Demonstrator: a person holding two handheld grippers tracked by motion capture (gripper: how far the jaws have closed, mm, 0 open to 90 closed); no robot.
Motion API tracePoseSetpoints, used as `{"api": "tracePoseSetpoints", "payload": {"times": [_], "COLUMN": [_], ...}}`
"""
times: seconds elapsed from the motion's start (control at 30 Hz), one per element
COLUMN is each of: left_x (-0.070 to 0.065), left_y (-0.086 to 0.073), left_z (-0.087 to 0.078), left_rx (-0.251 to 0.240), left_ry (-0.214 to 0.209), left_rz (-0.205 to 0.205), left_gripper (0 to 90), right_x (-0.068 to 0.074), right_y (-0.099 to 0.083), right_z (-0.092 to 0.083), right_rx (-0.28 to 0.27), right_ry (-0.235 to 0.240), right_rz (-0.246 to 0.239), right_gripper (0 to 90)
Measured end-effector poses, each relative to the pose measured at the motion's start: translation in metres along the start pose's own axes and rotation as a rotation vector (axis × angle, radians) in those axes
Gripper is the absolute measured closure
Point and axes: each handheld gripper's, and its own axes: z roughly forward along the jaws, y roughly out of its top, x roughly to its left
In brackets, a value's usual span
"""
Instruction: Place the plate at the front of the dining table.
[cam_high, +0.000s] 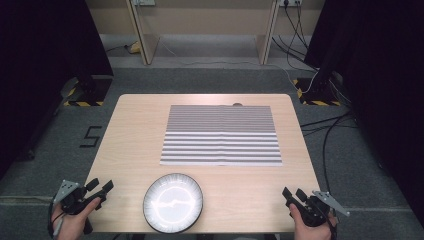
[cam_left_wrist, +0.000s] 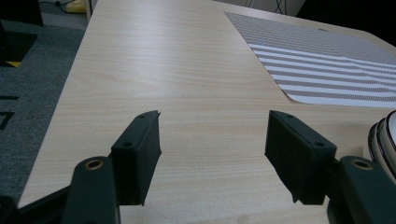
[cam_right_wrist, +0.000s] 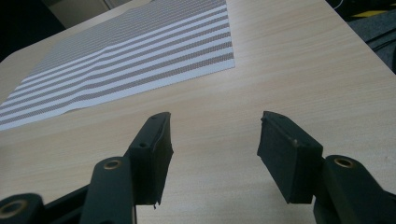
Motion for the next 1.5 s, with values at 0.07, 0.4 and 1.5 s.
{"api": "tracePoseSetpoints", "payload": {"times": [0.07,0.4,1.5], "left_x": [0.0,-0.008,-0.063], "left_y": [0.0,0.004,-0.001], "left_z": [0.0,-0.004,0.003], "left_rx": [0.002,0.013,0.111], "left_ry": [0.001,-0.031,-0.244], "left_rz": [-0.001,-0.005,0.058], "left_gripper": [34.8,35.0,38.8], "right_x": [0.001,0.014,0.082], "right_y": [0.0,0.001,-0.002], "right_z": [0.0,0.001,0.026], "right_rx": [0.001,0.032,0.186], "right_ry": [-0.001,0.039,0.217], "right_rz": [0.0,-0.024,-0.164], "right_gripper": [44.3,44.7,50.2]}}
